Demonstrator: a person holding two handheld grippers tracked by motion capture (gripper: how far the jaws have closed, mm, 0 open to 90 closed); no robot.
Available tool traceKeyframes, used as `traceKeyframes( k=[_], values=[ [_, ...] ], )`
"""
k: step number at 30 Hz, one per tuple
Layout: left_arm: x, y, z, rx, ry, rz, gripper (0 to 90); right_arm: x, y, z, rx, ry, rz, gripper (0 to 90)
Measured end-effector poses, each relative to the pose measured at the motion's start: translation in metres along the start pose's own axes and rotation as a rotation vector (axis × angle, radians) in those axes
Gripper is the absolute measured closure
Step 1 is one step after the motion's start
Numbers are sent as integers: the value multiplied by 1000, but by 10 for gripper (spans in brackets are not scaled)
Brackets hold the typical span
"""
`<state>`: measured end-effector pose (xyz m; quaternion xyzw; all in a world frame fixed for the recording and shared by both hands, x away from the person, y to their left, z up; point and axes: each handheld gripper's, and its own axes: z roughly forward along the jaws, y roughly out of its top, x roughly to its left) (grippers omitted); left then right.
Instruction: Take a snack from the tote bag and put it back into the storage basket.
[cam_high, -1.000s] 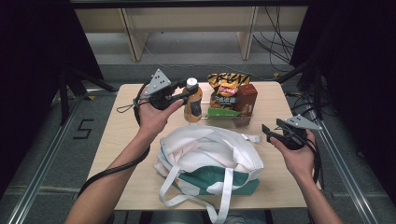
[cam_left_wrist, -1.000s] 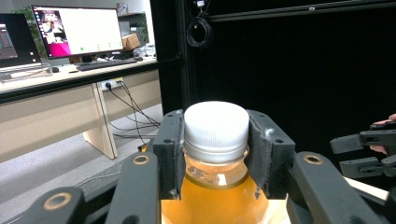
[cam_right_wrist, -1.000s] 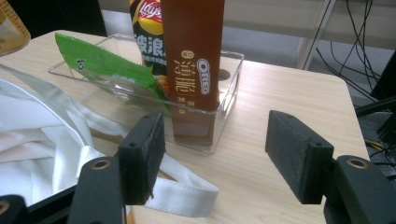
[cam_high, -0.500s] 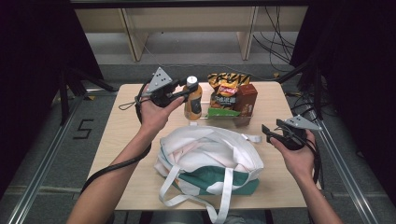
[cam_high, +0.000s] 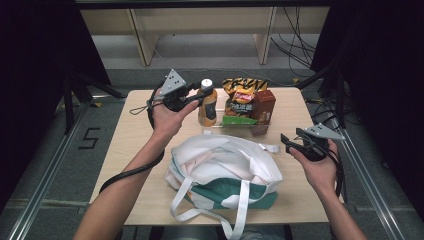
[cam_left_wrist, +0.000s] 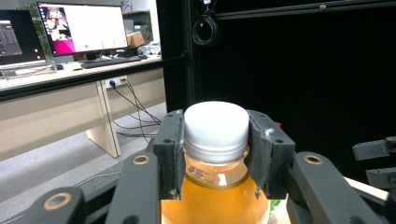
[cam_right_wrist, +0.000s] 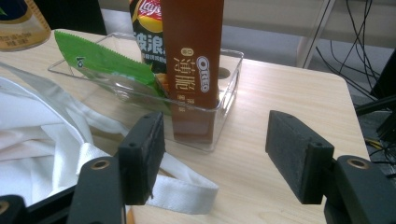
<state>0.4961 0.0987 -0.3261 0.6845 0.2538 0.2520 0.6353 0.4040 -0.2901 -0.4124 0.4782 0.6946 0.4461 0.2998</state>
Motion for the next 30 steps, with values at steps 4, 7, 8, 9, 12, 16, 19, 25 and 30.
traceKeyframes(
  k=[4,7,8,9,12,16,19,25,30],
  values=[
    [1,-1,4,-2,-4,-2,591,2,0,-1,7,1,30,381],
    [2,-2,6,0,-4,-3,591,2,0,-1,7,0,29,381],
    [2,-2,7,1,-4,-3,591,2,0,-1,7,0,29,380],
    [3,-2,8,1,-4,-6,591,0,0,0,2,9,5,381],
    [4,-3,10,5,-3,-5,591,0,0,0,1,9,7,381],
    [6,-4,12,9,0,-4,591,0,0,0,5,9,11,381],
    [7,-5,14,12,-1,-3,591,2,-1,-1,15,1,24,381],
    [7,-6,19,18,-4,-4,591,2,-1,0,14,-1,18,381],
    [8,-8,22,24,-1,-8,591,2,-2,1,-1,4,17,381]
  ],
)
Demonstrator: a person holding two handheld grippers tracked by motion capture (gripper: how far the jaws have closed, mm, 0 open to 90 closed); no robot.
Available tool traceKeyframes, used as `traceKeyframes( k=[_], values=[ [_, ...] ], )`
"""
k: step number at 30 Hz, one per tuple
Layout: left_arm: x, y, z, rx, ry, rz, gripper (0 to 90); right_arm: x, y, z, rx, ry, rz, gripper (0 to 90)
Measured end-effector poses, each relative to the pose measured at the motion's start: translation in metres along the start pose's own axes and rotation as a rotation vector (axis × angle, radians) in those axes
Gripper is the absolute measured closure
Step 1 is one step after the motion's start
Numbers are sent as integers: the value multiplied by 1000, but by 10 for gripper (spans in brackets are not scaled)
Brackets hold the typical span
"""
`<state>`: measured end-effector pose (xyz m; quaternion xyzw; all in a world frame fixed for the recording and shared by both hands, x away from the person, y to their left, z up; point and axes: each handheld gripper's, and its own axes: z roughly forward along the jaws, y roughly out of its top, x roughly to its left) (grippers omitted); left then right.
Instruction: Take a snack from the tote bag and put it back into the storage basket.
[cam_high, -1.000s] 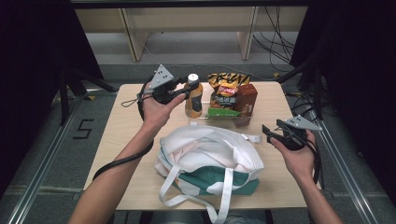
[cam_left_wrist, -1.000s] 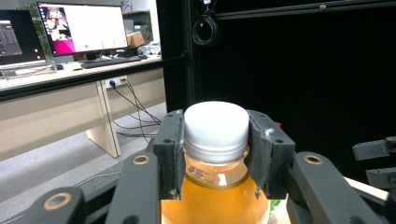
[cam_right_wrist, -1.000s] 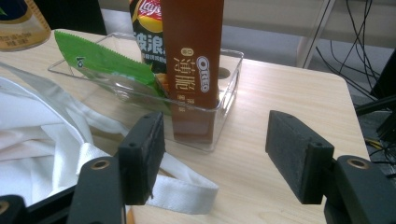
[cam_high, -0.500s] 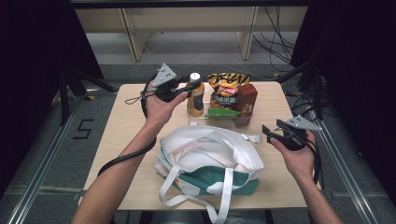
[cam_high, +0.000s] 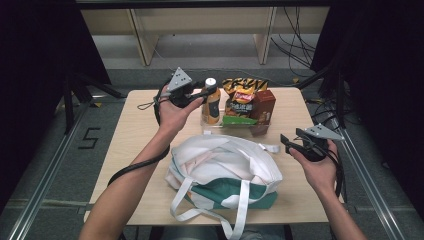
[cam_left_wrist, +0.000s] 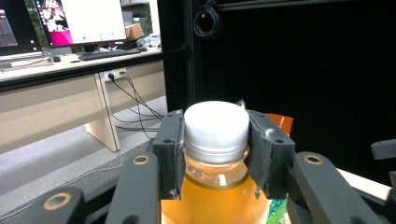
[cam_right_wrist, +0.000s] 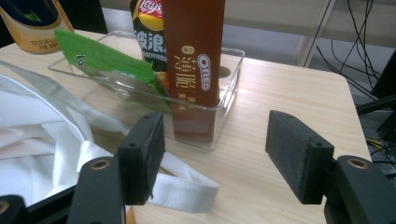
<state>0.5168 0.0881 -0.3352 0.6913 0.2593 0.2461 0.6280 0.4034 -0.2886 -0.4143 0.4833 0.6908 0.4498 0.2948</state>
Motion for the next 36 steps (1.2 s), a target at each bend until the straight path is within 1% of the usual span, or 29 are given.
traceKeyframes(
  k=[1,3,4,5,6,7,10,11,12,14,15,17,18,20,21,29,30,31,32,34,36],
  values=[
    [0,0,1,1,0,-1,591,0,0,0,0,0,0,381],
    [1,-1,1,4,1,-1,591,1,0,-1,8,1,17,381],
    [2,-1,2,5,3,-1,591,0,0,0,0,0,-2,381],
    [2,-1,2,6,3,1,591,1,0,0,8,6,20,381],
    [2,-2,3,7,4,1,591,1,1,-2,23,-1,23,381],
    [3,-2,3,8,5,2,591,2,0,-1,16,-8,23,381],
    [3,-3,5,10,6,-3,591,2,0,0,7,-8,28,381],
    [4,-3,5,11,6,0,591,2,-1,1,-10,-14,30,381],
    [4,-3,6,10,7,-3,591,1,0,-1,24,-5,23,381],
    [5,-4,7,12,11,-1,591,1,0,0,9,5,23,381],
    [5,-4,7,13,12,-4,591,-2,0,1,1,8,-2,381],
    [6,-5,8,16,12,-3,591,-2,0,1,-1,7,-2,381],
    [6,-5,8,16,14,-7,591,-3,0,1,-4,1,-16,381],
    [7,-5,9,18,16,-5,591,-2,0,1,1,-1,-14,381],
    [7,-5,9,18,16,-4,591,-1,0,0,8,0,-4,381],
    [8,-6,13,21,22,-10,591,-1,0,0,5,5,-3,381],
    [8,-6,13,29,20,-21,591,-1,0,0,5,6,-3,380],
    [8,-7,14,31,21,-20,591,-2,0,0,2,9,-3,381],
    [8,-7,14,33,23,-30,591,-2,0,0,0,12,-2,381],
    [8,-8,15,34,23,-31,591,-2,0,1,-4,10,-7,381],
    [9,-9,15,35,25,-34,591,-2,0,0,3,6,-9,381]
  ],
)
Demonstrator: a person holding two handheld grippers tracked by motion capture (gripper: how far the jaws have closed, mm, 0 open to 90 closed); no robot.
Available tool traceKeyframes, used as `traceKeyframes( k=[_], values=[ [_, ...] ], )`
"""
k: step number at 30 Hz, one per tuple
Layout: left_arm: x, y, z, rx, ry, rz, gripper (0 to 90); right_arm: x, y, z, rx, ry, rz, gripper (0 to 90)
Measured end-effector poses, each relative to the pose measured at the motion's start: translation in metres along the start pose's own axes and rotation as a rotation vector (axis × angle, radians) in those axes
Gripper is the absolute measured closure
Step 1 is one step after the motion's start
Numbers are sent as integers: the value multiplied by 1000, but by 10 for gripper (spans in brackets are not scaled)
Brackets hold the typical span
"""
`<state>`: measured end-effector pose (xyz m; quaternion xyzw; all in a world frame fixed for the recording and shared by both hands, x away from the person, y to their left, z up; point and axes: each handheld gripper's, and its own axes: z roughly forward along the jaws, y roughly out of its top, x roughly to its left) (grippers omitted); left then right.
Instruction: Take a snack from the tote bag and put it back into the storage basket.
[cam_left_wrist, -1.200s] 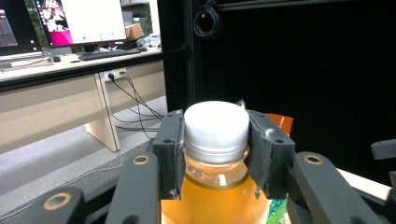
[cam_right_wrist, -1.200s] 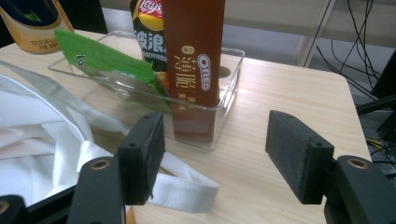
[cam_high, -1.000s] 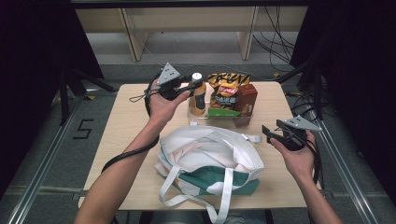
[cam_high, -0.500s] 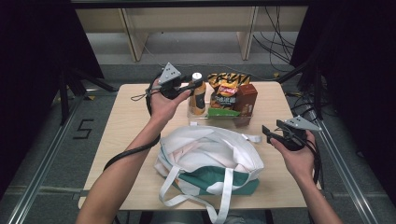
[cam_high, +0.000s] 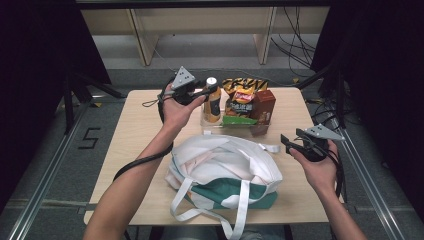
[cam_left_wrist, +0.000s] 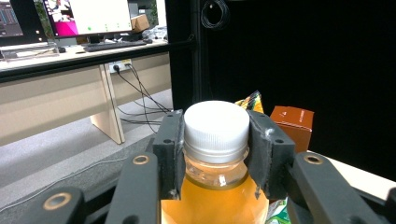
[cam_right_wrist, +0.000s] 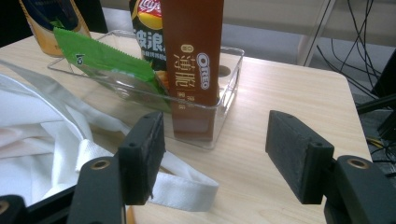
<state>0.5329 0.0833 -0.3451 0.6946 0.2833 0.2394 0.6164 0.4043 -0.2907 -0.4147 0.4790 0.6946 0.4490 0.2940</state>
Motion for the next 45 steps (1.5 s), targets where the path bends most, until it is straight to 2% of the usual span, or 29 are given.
traceKeyframes(
  k=[4,11,20,39,43,44,45],
  values=[
    [0,-2,1,6,3,-17,591,0,0,0,-4,5,2,380],
    [4,-4,3,17,12,16,591,0,0,0,0,-4,-2,381],
    [7,-7,7,26,7,33,591,1,0,0,1,-5,-2,380],
    [12,-14,12,40,24,23,591,1,0,0,-1,-7,-5,381],
    [13,-15,13,44,26,23,591,1,0,0,3,1,3,381],
    [13,-16,13,46,27,27,591,3,-1,-1,6,-10,24,380],
    [13,-16,13,47,28,24,590,4,-1,1,-11,-18,24,381]
  ],
)
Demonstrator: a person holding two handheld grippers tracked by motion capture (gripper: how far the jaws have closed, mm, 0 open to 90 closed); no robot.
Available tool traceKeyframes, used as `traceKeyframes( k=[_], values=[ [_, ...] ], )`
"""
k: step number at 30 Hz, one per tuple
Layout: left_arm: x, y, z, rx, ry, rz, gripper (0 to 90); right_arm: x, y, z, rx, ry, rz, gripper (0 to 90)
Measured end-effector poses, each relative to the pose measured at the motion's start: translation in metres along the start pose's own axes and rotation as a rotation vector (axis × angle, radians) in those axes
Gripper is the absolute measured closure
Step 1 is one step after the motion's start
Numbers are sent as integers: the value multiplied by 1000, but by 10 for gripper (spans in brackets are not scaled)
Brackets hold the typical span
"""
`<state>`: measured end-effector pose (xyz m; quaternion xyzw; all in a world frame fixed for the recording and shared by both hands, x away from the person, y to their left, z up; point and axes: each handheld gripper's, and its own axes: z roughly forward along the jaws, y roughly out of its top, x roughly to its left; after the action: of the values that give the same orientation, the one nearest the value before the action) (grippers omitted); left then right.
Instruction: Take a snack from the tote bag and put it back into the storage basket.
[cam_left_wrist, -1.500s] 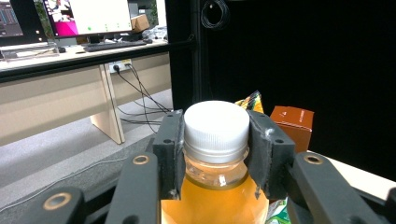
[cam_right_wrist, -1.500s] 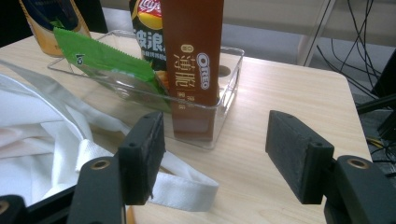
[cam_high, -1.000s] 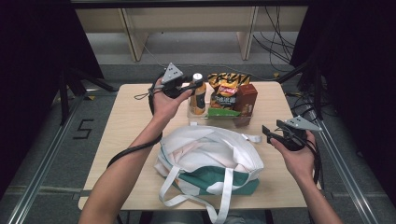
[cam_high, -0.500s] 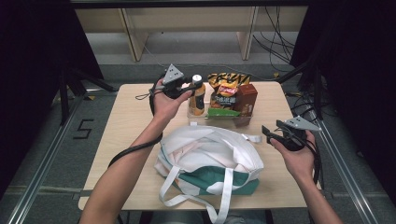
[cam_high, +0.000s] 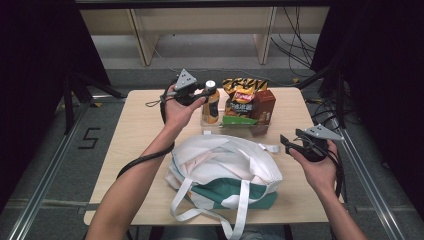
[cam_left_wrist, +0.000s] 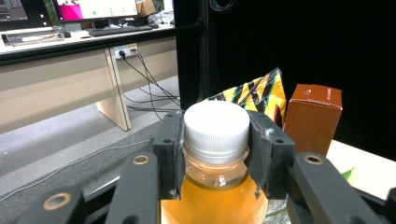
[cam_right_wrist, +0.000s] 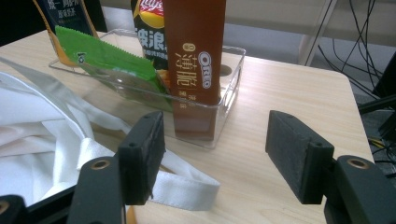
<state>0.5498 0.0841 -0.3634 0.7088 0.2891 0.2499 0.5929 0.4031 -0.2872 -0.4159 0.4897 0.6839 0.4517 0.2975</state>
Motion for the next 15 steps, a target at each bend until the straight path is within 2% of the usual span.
traceKeyframes(
  k=[1,3,5,6,13,15],
  values=[
    [0,-1,0,0,1,0,591,-1,-1,1,-12,-2,-18,381],
    [1,-2,1,1,3,-6,591,0,-1,1,-6,0,-8,381],
    [1,-3,1,3,3,-6,590,-2,0,1,-5,8,-22,381],
    [1,-3,2,7,4,-6,590,-2,0,0,13,14,-24,381],
    [1,-5,3,12,8,-4,591,-2,0,0,12,8,-23,381],
    [2,-6,4,14,9,-7,590,-2,0,0,10,19,-25,381]
  ],
)
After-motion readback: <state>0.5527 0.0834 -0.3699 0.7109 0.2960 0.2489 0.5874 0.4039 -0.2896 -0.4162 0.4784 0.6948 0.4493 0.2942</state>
